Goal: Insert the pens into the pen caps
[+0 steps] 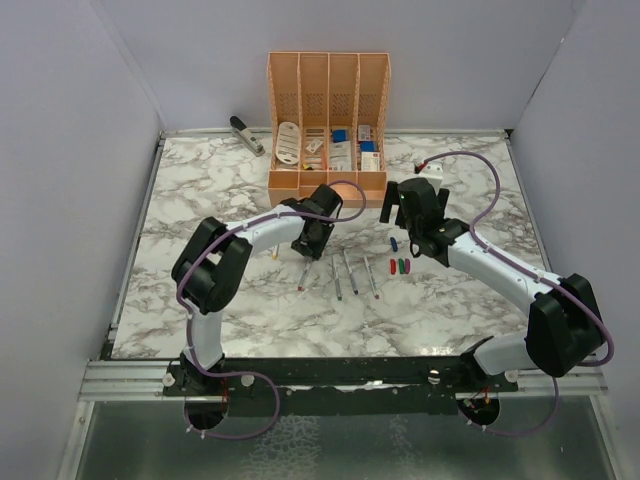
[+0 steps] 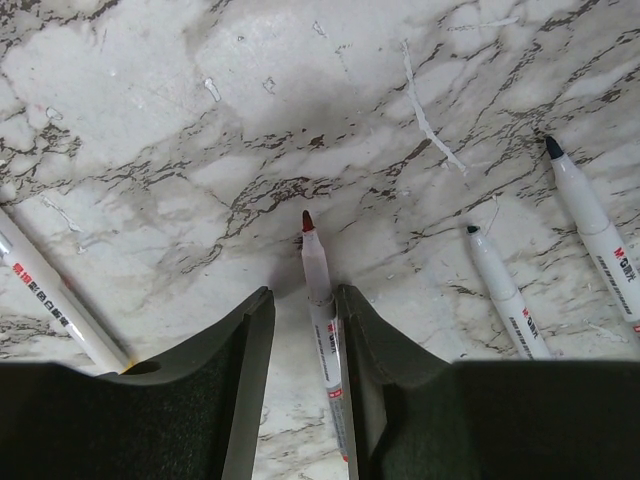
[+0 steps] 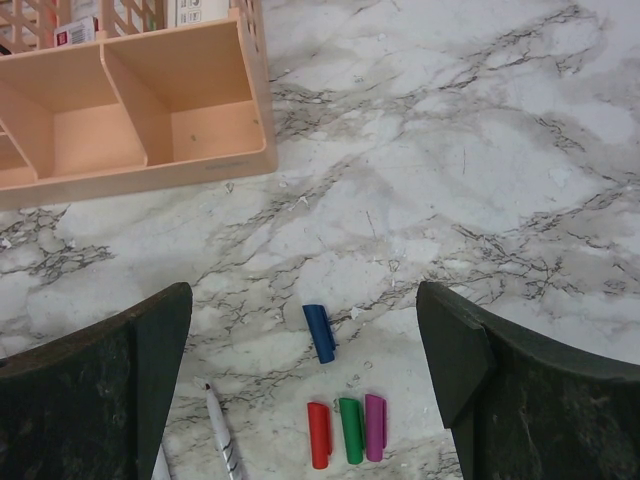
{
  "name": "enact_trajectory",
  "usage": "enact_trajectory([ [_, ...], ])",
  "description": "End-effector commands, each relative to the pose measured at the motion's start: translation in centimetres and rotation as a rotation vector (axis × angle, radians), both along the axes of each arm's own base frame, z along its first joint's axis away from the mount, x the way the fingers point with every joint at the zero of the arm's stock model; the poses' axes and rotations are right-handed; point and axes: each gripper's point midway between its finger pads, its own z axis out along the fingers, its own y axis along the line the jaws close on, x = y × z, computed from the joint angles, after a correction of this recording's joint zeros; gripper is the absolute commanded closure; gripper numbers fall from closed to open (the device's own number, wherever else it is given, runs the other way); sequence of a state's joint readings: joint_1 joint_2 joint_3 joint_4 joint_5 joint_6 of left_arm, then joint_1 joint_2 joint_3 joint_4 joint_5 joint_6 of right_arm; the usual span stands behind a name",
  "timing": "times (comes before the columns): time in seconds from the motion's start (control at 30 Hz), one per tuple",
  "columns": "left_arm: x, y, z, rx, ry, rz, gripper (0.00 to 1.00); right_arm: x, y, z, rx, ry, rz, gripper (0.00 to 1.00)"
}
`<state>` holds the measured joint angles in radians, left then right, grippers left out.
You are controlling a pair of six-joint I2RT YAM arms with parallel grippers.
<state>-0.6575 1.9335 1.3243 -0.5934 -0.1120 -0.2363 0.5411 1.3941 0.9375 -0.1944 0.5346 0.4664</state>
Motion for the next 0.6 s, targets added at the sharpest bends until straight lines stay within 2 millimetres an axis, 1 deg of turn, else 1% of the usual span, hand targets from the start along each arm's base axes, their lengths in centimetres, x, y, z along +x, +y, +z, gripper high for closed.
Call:
enact_trajectory([
  [0.0,-2.7,2.4,-1.6,0.068,0.106,-0.002,0.65,0.0,-0.2,0.1,0.013,-0.01,-0.022,0.07],
  [0.17,-4.4,2.5,-1.0,0.034,0.151,0.003,0.65,0.0,0.0,-0.1,0.023,-0.003,-0.024,0.07],
  [0.33,-6.6,2.6,-0.9,-0.013,0.206,0.011,0.65,-0.1,0.1,-0.4,0.033,0.006,-0.024,0.06],
  [0.5,-7.0,2.7,-1.0,-0.016,0.218,0.022,0.65,-0.2,0.3,-0.7,0.045,0.012,-0.022,0.07],
  [0.57,-7.2,2.4,-1.1,-0.029,0.227,0.025,0.66,-0.1,0.5,-0.8,0.05,0.016,-0.019,0.07],
])
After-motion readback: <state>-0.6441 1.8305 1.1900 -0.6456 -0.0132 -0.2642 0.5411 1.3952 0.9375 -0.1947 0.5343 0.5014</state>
